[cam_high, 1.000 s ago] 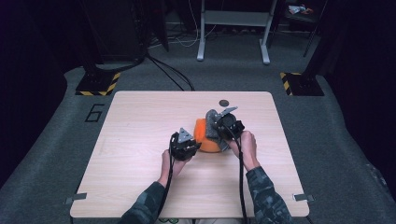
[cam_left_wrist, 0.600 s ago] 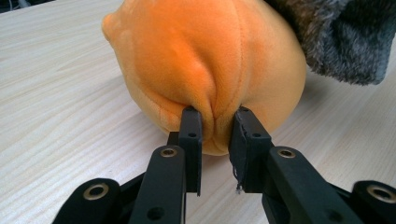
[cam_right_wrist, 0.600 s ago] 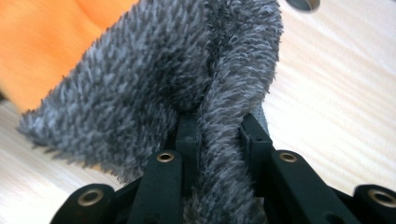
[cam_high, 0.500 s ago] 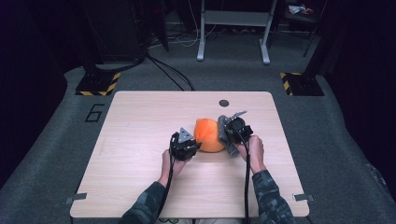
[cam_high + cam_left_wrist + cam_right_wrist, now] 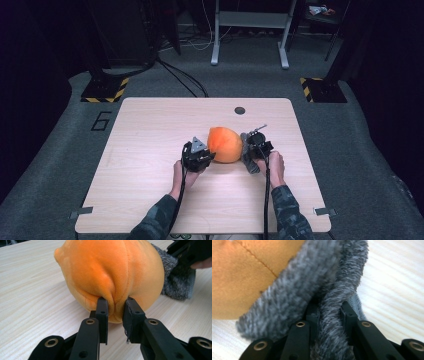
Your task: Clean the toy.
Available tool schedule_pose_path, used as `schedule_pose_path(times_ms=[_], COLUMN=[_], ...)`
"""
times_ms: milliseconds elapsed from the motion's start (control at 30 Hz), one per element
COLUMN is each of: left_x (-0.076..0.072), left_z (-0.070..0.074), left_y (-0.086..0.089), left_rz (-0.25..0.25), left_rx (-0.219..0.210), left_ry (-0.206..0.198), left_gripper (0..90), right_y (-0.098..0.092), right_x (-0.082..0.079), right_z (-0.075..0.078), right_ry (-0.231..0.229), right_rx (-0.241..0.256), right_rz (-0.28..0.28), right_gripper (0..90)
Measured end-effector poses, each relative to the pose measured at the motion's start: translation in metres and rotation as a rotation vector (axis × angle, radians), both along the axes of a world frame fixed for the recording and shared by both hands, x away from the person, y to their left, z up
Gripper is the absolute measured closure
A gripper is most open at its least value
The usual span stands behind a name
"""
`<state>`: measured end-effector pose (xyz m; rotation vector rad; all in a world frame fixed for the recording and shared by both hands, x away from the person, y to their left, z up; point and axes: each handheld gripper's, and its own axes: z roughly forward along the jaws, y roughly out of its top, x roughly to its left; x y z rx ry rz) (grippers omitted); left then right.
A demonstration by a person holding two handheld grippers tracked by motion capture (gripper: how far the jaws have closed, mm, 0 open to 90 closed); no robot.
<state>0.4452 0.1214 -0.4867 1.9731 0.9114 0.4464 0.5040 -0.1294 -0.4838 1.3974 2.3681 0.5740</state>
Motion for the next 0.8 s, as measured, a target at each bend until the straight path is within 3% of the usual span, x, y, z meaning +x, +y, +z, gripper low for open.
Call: schedule_pose_path(times_ms=[100, 133, 267, 333, 367, 400, 467, 567, 667, 800], left_x=[0.000, 0.000, 0.000, 0.000, 0.000, 0.000, -0.001, -0.001, -0.001, -0.001], left_z=[0.000, 0.000, 0.000, 0.000, 0.000, 0.000, 0.000, 0.000, 0.000, 0.000], left_y=[0.000, 0.000, 0.000, 0.000, 0.000, 0.000, -0.001, 0.000, 0.001, 0.001], left_rz=[0.000, 0.001, 0.004, 0.003, 0.003, 0.004, 0.003, 0.002, 0.000, 0.000], left_rx=[-0.002, -0.001, -0.003, -0.004, -0.005, -0.007, -0.007, -0.005, -0.002, -0.005], left_ry=[0.000, 0.001, -0.001, 0.000, -0.001, -0.002, -0.002, -0.001, -0.002, 0.000], left_gripper=[75.3, 75.3, 75.3, 75.3, 75.3, 75.3, 75.3, 75.2, 75.0, 74.8], right_y=[-0.004, -0.006, -0.004, 0.004, 0.004, 0.012, 0.020, 0.030, 0.045, 0.047], right_x=[-0.003, -0.006, -0.011, -0.018, -0.018, -0.022, -0.026, -0.028, -0.027, -0.023], right_z=[0.014, 0.026, 0.043, 0.061, 0.061, 0.071, 0.080, 0.085, 0.083, 0.072], right_ry=[-0.039, -0.083, -0.132, -0.176, -0.176, -0.210, -0.231, -0.242, -0.214, -0.187], right_rx=[0.011, 0.010, 0.025, 0.042, 0.042, 0.054, 0.075, 0.079, 0.026, -0.027], right_rz=[-0.019, -0.009, 0.004, 0.024, 0.024, 0.048, 0.074, 0.111, 0.144, 0.136], right_gripper=[73.4, 73.4, 73.4, 73.4, 73.4, 73.4, 73.4, 73.3, 73.3, 73.3])
